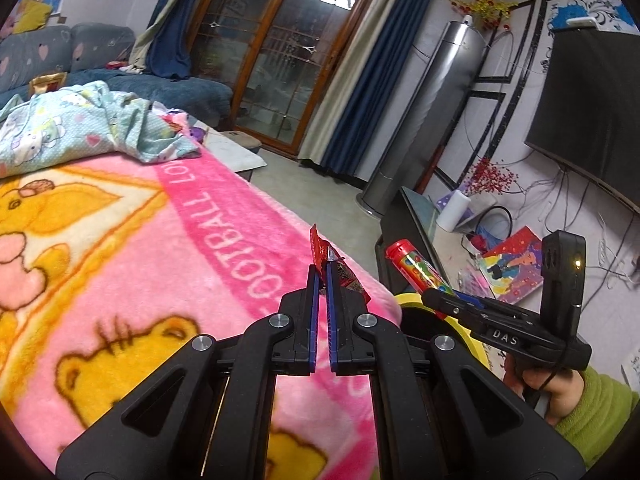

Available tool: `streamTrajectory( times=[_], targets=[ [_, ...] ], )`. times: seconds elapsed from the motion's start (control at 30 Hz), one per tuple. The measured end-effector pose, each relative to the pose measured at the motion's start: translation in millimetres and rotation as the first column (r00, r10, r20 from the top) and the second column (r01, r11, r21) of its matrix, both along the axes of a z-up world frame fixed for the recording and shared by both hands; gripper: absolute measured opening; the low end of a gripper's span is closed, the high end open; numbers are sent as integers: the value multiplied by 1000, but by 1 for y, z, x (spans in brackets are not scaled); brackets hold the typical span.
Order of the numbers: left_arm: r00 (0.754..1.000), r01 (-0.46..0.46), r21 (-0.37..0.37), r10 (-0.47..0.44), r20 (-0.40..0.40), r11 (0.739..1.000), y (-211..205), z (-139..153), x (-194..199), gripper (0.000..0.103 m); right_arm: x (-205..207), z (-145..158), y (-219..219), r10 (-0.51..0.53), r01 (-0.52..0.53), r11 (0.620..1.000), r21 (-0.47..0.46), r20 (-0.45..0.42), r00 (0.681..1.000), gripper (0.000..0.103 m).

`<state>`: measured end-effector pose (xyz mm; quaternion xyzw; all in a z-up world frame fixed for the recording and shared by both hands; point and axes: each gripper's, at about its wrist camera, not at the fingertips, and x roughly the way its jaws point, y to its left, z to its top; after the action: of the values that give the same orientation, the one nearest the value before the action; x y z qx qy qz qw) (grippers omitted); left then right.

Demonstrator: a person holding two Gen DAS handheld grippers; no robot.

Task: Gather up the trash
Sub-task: 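Carry the red wrapper and candy tube over the bin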

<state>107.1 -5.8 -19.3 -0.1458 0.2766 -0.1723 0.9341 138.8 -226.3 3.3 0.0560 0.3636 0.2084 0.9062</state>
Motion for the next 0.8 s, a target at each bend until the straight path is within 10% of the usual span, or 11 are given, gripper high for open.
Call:
streamTrajectory(
  times=[0.8],
  targets=[
    [981, 193, 66, -194, 8, 979, -88, -8, -14, 1, -28, -5, -80, -182, 183, 983, 24, -15, 983, 33]
  ],
)
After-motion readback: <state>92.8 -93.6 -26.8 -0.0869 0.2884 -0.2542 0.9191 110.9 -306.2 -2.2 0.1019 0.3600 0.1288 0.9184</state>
